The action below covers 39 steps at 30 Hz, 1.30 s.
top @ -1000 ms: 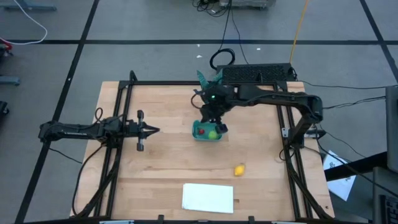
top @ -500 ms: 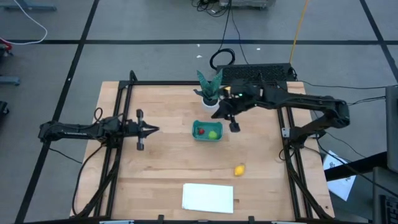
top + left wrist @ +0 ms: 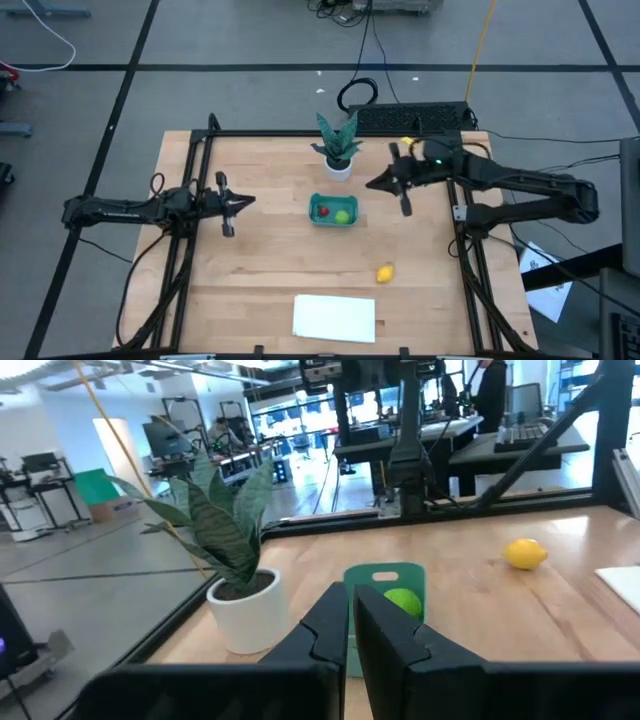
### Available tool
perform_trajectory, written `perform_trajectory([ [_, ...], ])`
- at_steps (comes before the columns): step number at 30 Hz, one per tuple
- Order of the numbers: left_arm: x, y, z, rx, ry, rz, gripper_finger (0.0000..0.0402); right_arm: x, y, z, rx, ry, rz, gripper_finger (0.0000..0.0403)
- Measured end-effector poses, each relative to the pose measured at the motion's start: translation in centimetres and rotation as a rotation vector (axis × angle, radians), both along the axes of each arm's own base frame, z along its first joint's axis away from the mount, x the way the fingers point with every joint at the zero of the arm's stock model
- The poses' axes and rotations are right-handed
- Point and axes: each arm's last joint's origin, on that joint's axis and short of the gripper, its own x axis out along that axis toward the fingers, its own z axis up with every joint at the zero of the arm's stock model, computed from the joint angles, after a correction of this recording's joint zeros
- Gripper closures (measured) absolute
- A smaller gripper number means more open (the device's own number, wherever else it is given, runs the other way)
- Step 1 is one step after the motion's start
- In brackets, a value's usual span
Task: Pick and placing Produce into tupperware
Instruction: Put the yellow lemon into the green bin
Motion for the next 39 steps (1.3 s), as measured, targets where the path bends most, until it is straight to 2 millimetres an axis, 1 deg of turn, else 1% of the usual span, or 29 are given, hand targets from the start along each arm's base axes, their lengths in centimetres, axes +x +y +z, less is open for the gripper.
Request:
perform_trajectory([
  [5, 0.0, 0.0, 0.1, 0.017, -0.006, 0.007, 0.0376, -2.3, 0.6, -1.0, 0.048, -0.088, -0.034, 0.0403],
  [10, 0.0, 0.0, 0.1, 0.015, -0.011, 0.007, 0.0376, -4.5, 1.4, -2.3, 0.044, -0.131, -0.046, 0.0403],
  [15, 0.0, 0.0, 0.2, -0.009, -0.019, 0.006, 0.0376, -6.0, 1.8, -3.8, 0.058, -0.221, -0.049, 0.0403],
  [20, 0.0, 0.1, 0.3, -0.026, -0.034, 0.026, 0.0376, -6.7, 1.7, -5.4, 0.053, -0.204, -0.148, 0.0403],
  [26, -0.1, 0.2, 0.2, -0.03, -0.031, 0.074, 0.0376, -7.5, 1.9, -7.0, 0.048, -0.198, -0.15, 0.0403],
  [28, -0.1, 0.2, 0.2, -0.031, -0.032, 0.074, 0.0376, -7.9, 2.0, -7.4, 0.048, -0.222, -0.164, 0.0403],
  [31, -0.1, 0.2, 0.2, -0.046, -0.034, 0.087, 0.0376, -8.4, 1.9, -7.9, 0.069, -0.26, -0.231, 0.0403],
  [39, -0.1, 0.3, 0.1, -0.063, -0.022, 0.108, 0.0376, -9.2, 2.7, -9.5, 0.09, -0.283, -0.19, 0.0403],
])
